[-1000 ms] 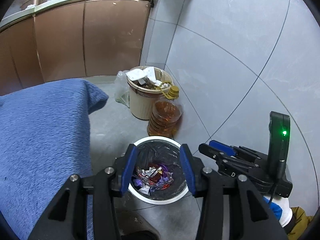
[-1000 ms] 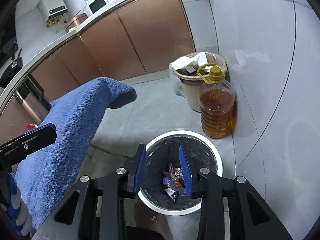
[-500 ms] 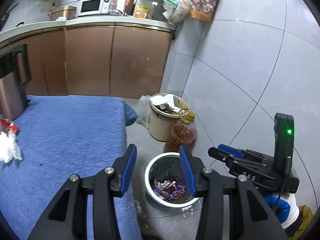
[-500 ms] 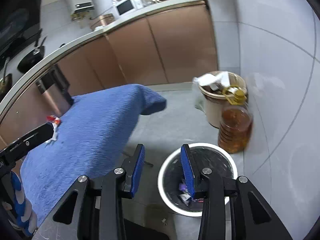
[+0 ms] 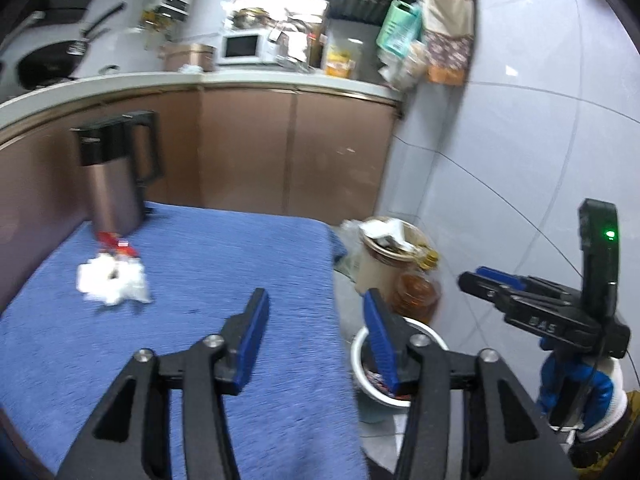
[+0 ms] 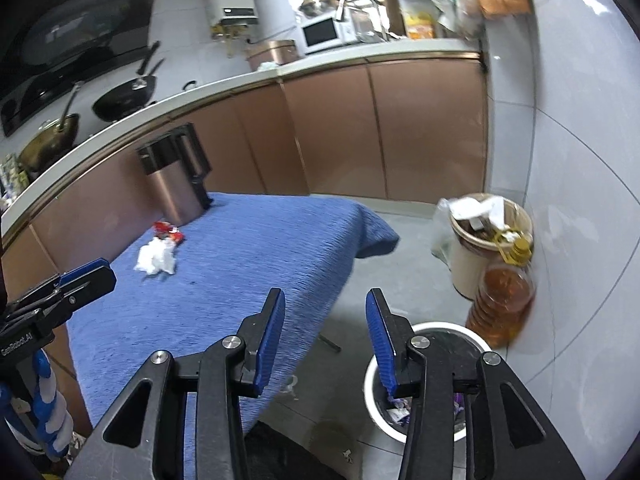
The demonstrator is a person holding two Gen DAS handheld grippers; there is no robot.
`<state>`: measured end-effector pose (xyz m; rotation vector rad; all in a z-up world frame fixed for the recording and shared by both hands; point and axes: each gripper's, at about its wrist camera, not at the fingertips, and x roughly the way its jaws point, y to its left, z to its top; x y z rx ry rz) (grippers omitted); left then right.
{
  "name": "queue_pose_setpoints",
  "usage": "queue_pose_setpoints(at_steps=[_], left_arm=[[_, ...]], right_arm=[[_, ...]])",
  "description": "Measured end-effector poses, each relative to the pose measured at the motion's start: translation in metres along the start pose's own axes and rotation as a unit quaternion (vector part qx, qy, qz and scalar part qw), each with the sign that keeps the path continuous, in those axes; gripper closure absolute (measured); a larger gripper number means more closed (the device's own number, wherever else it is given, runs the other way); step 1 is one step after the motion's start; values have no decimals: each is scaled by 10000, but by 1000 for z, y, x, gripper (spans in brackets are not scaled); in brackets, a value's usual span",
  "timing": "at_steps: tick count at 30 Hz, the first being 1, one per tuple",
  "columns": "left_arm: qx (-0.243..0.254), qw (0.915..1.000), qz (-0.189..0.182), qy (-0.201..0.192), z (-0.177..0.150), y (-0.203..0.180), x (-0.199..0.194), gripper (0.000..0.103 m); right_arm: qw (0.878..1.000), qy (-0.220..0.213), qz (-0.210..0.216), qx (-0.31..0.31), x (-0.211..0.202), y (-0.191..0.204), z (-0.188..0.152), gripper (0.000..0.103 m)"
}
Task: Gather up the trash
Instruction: 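Move both tools back from the bin over the towel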
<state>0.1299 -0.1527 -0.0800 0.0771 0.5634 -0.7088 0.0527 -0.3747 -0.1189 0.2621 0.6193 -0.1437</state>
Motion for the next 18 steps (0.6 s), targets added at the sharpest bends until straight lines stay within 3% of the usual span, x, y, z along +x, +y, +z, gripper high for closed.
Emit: queue_pose_setpoints(at_steps=[7, 18], left_arm=[[-148, 9944, 984, -357, -10, 31, -48, 44], [-444, 9858, 1515, -580, -22, 63, -88, 38]], right_arm=[[9990, -188, 215, -343, -18, 41, 5, 48], [9953, -324, 503, -764, -26, 92, 9, 43]])
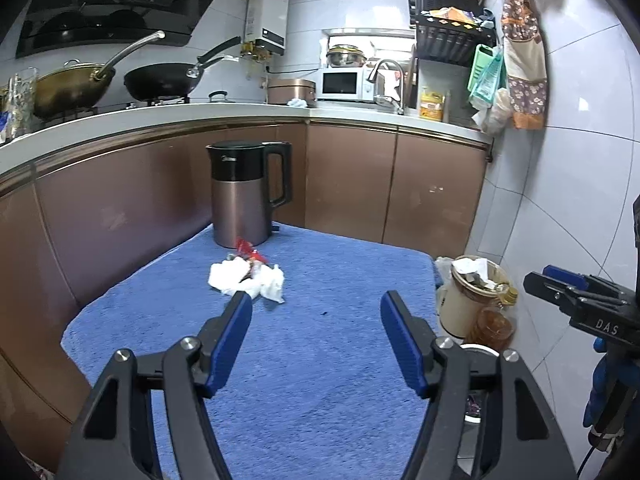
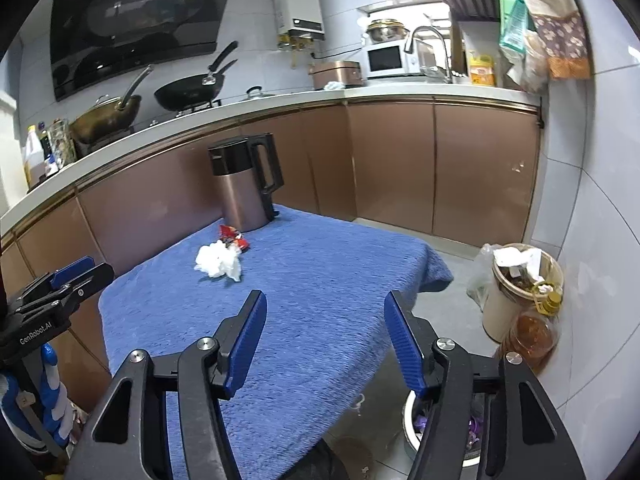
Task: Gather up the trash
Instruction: 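Move both tools back from the bin over the towel, then grasp a white tissue with the right tool while the left tool grasps a clear bag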
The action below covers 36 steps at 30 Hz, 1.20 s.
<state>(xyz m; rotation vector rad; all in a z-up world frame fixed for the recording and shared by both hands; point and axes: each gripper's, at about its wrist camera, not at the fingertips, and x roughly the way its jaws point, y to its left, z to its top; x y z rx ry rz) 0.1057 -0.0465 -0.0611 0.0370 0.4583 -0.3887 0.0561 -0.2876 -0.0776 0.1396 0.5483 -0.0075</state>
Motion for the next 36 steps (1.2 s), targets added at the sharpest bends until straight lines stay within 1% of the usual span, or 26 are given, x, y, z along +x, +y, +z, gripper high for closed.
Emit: queue_pose_setpoints(at_steps=[3, 9, 18, 25, 30, 36], left_arm=[[-36, 10000, 63, 3, -3, 7, -1, 38], [-181, 9997, 138, 92, -6, 24, 12, 38], [-366, 9983, 199, 420, -14, 48, 48, 38], [-471, 9956, 328, 741, -21, 69, 84, 38], [-497, 9932, 419, 965, -26, 81, 109, 38], [-655, 9892, 397, 1252, -33, 109, 143, 38]], right_arm=[[10000, 56, 38, -56, 4, 8, 1, 42], [9998, 163, 61, -98, 18, 15, 3, 42], [9989, 449, 45, -127, 52, 20, 5, 42], [9972, 696, 130, -227, 90, 31, 10, 42], [9952, 887, 280, -308, 125, 42, 15, 42], [9916, 1093, 506, -476, 169, 58, 23, 42]])
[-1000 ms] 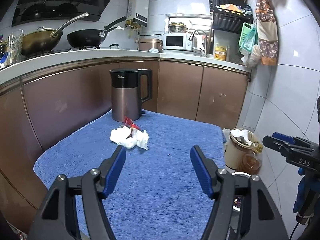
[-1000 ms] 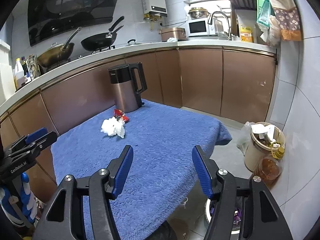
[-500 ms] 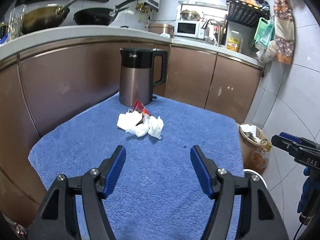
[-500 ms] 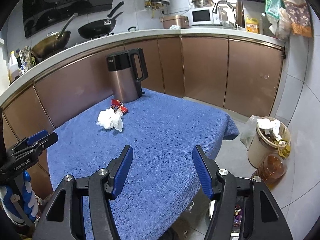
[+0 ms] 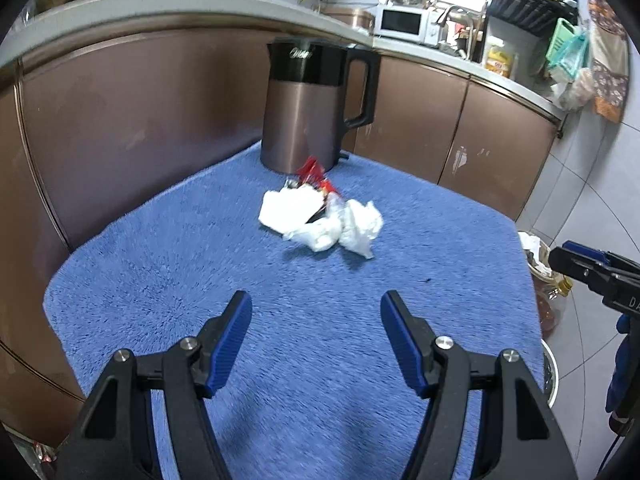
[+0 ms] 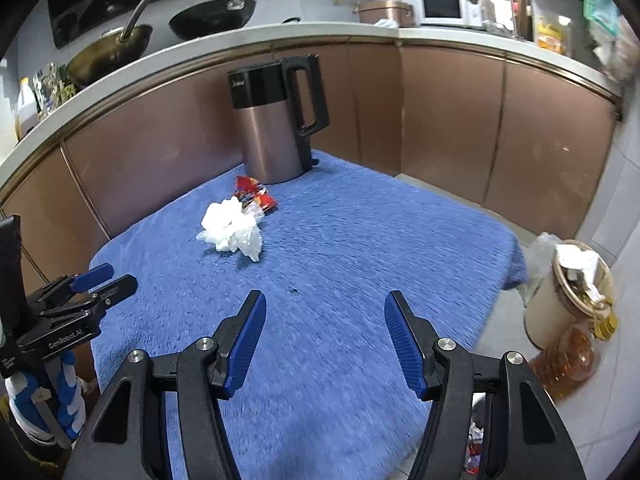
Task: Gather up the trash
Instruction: 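Grasp a white tissue with the right tool while the left tool grasps a clear bag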
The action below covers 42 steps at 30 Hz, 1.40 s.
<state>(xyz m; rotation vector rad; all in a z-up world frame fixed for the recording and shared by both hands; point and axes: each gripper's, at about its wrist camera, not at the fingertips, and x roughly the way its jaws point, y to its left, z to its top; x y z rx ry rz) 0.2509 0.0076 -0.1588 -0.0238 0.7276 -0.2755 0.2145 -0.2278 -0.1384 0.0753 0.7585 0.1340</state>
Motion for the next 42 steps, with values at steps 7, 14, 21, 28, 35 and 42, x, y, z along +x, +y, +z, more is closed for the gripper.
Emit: queue_pose_setpoints(at_steps=[7, 14, 21, 28, 35, 42], left_arm=[[-124, 9990, -201, 372, 20, 28, 55, 38], [143, 9964, -677, 492, 39, 28, 92, 39], [407, 9932, -873, 648, 50, 25, 122, 47], [305, 9907, -984, 887, 53, 24, 147, 61], [96, 9888, -1149, 951, 50, 26, 154, 63], [151, 9894, -1189, 826, 53, 23, 143, 63]], right_arm=[[9968, 265, 744, -87, 71, 22, 28, 42], [9881, 517, 1446, 99, 144, 43, 50, 42], [9759, 811, 1950, 548, 200, 46, 58, 43], [9696, 926, 2100, 852, 221, 32, 57, 80], [9693, 821, 2099, 983, 215, 14, 53, 89], [9697, 705, 2103, 1026, 206, 2, 47, 92]])
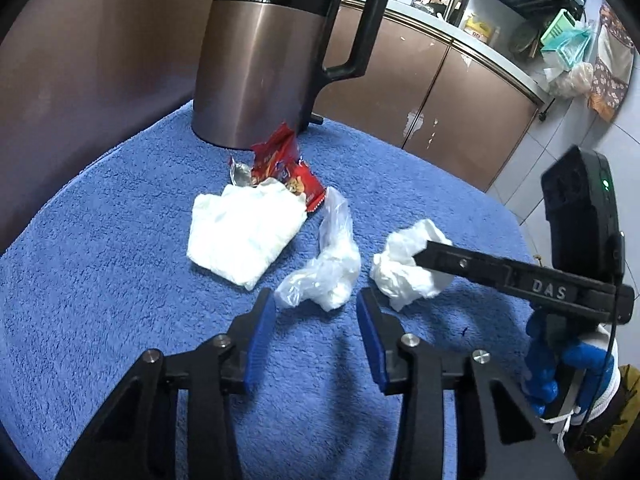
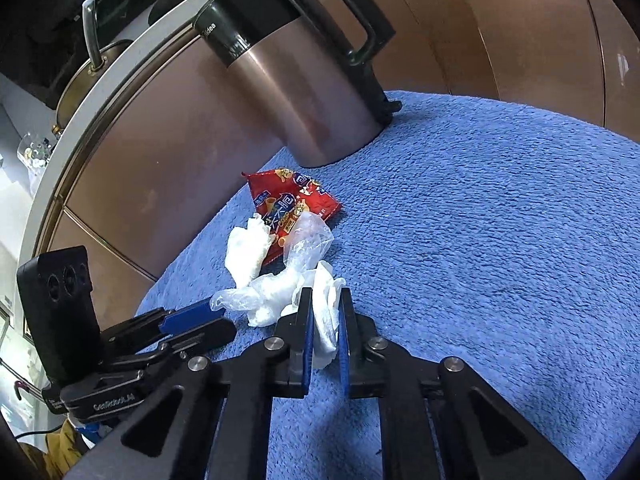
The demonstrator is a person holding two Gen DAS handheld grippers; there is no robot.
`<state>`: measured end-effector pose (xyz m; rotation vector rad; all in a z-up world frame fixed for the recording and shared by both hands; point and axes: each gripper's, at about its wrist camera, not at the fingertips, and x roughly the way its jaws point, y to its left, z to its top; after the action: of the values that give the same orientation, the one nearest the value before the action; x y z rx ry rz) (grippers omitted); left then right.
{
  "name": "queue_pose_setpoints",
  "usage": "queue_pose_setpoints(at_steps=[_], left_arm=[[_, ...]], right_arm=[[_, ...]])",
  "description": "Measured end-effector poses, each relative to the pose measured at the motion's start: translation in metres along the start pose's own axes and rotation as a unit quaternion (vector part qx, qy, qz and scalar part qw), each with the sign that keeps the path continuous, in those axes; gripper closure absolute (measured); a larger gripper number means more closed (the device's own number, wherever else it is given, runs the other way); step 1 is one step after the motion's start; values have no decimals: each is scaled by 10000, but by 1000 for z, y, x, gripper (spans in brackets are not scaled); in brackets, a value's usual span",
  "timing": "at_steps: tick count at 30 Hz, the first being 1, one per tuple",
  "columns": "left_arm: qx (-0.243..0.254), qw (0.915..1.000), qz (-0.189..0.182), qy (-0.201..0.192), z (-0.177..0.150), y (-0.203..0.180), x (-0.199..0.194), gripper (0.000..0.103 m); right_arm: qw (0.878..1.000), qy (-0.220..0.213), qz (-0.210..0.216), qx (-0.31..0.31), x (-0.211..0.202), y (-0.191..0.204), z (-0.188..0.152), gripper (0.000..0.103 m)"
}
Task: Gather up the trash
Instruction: 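Grasp a white tissue with the right tool while the left tool grasps a clear bag, then lift the held tissue and clear bag toward the white bin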
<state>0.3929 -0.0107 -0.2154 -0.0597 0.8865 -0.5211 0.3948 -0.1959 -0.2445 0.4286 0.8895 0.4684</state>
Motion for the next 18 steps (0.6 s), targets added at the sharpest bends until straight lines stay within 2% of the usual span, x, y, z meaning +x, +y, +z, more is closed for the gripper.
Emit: queue_pose_setpoints(at_steps=[6, 11, 18], left_arm=[[-231, 9996, -163, -26, 10, 1, 10, 63], [-348, 9991, -245, -25, 18, -3, 17, 81], [-327, 9991, -246, 93, 13, -10, 22, 90]], right_arm=[[9999, -67, -91, -28, -15, -3, -7, 92], [9996, -191, -164, -88, -30, -4, -5, 92], [9991, -292, -270, -165, -51, -1, -12, 92]])
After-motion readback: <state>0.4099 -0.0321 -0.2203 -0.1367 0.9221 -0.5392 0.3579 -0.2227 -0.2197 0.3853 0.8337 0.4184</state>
